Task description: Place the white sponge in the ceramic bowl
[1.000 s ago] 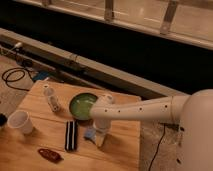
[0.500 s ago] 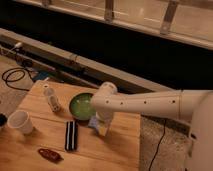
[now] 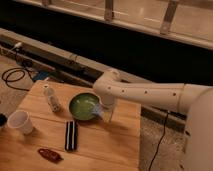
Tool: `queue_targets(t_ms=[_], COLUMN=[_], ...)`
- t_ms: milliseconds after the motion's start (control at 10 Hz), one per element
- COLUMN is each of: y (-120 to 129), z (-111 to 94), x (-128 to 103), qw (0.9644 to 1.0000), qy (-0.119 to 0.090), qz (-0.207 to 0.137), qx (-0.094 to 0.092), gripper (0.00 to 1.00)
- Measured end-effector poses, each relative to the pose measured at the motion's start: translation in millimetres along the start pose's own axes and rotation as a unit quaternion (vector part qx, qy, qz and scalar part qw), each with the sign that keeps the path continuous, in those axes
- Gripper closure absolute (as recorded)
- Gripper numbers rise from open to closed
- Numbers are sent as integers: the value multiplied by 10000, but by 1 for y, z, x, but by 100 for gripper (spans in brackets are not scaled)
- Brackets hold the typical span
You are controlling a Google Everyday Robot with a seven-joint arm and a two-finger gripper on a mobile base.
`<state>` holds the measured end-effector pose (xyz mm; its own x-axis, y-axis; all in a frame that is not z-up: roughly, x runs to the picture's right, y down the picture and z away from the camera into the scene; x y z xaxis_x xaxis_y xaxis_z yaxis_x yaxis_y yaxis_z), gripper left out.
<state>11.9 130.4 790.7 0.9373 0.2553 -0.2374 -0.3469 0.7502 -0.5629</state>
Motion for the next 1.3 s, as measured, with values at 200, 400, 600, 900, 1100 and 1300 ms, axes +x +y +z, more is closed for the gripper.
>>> queue_targets(t_ms=[200,400,600,900,1100,1300], y=[-9,-10,-10,-9,-10,-9], z=[2,-1,-8,-11,-11,-11], x=[-29,-60,-84,-105,-102,-103], qw=[9996,9982,9960,9934,9936,9935], qy=[-17,-82,-185,-368,-349,-354], qz=[-267,-595,-862,-1069,-1055,-1064], qx=[29,64,132,173,179,172], gripper=[93,93,93,90,85,69])
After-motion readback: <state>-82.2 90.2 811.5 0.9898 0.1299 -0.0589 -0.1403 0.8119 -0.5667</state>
